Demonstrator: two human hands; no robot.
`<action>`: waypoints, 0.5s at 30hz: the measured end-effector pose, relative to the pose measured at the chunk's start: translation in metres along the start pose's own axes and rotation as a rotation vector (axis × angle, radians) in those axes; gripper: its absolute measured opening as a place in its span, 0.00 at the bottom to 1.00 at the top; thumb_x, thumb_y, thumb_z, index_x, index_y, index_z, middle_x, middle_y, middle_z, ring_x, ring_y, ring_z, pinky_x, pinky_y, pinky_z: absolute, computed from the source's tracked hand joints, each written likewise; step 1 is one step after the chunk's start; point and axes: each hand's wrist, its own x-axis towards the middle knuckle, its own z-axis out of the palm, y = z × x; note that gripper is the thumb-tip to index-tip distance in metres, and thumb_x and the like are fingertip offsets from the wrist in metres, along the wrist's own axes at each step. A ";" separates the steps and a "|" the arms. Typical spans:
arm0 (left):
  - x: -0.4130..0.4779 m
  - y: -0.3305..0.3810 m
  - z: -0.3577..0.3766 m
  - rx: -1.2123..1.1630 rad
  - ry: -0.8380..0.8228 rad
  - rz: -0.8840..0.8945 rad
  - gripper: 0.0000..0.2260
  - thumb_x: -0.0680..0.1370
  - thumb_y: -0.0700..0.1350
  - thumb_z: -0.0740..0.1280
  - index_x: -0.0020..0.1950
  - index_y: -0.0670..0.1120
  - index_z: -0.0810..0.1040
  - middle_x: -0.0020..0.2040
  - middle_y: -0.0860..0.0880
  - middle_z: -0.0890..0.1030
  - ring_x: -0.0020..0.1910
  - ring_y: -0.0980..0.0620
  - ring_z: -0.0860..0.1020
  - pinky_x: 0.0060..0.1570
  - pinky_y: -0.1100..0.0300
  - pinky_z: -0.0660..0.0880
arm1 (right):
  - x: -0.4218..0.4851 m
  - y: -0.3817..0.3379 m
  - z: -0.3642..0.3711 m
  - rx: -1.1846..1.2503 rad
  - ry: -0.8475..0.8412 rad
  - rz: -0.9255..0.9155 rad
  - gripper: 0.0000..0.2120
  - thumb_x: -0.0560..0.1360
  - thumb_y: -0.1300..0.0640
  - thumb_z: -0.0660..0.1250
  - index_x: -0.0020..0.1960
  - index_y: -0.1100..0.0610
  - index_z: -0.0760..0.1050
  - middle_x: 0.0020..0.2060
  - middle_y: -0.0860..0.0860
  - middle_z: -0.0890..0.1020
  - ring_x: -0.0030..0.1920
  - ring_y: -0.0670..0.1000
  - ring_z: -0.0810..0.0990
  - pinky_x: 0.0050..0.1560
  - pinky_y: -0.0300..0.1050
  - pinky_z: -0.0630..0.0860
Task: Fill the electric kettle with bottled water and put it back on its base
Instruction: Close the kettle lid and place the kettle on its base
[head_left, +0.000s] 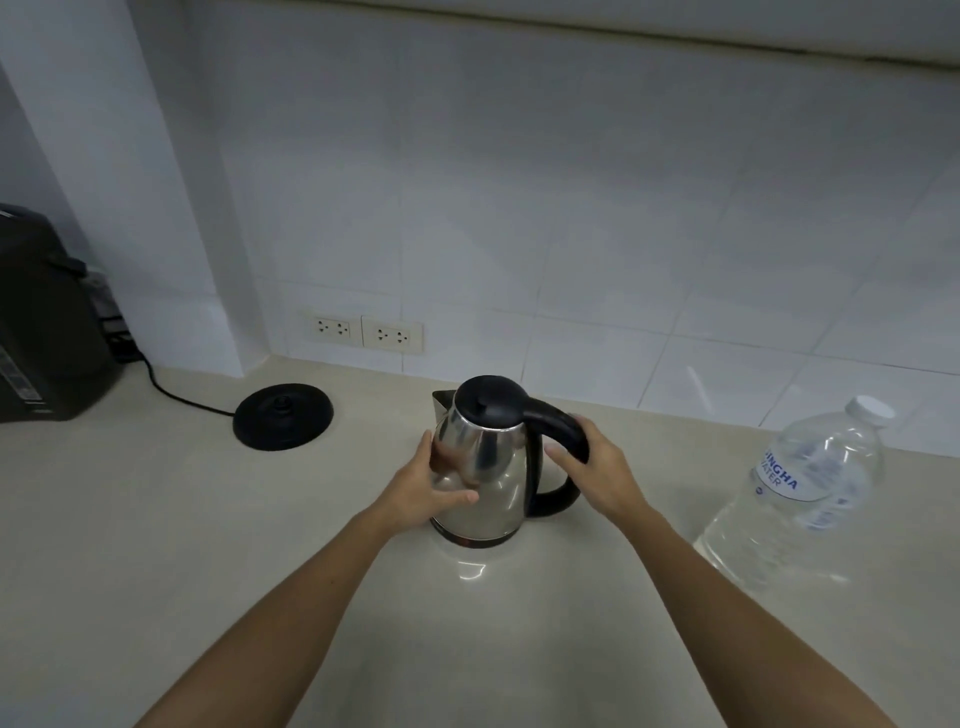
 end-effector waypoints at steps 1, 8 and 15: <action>0.002 -0.002 0.003 -0.004 0.004 -0.009 0.45 0.67 0.51 0.79 0.76 0.47 0.55 0.65 0.56 0.71 0.67 0.56 0.69 0.61 0.64 0.68 | -0.003 0.009 0.001 0.002 -0.006 0.016 0.23 0.77 0.49 0.68 0.70 0.52 0.68 0.56 0.48 0.80 0.59 0.50 0.77 0.56 0.39 0.69; 0.006 -0.009 0.011 0.000 0.134 -0.006 0.55 0.55 0.62 0.79 0.76 0.51 0.58 0.64 0.52 0.76 0.63 0.51 0.75 0.64 0.53 0.74 | 0.001 0.024 0.006 0.125 0.049 0.035 0.08 0.75 0.55 0.69 0.54 0.52 0.75 0.44 0.53 0.82 0.46 0.53 0.80 0.45 0.44 0.74; 0.010 -0.007 -0.011 0.010 0.194 0.040 0.42 0.60 0.55 0.81 0.69 0.51 0.66 0.58 0.54 0.78 0.57 0.53 0.77 0.56 0.62 0.74 | 0.018 -0.001 0.012 0.186 0.048 0.005 0.07 0.73 0.59 0.71 0.47 0.49 0.76 0.44 0.56 0.83 0.40 0.53 0.79 0.43 0.51 0.76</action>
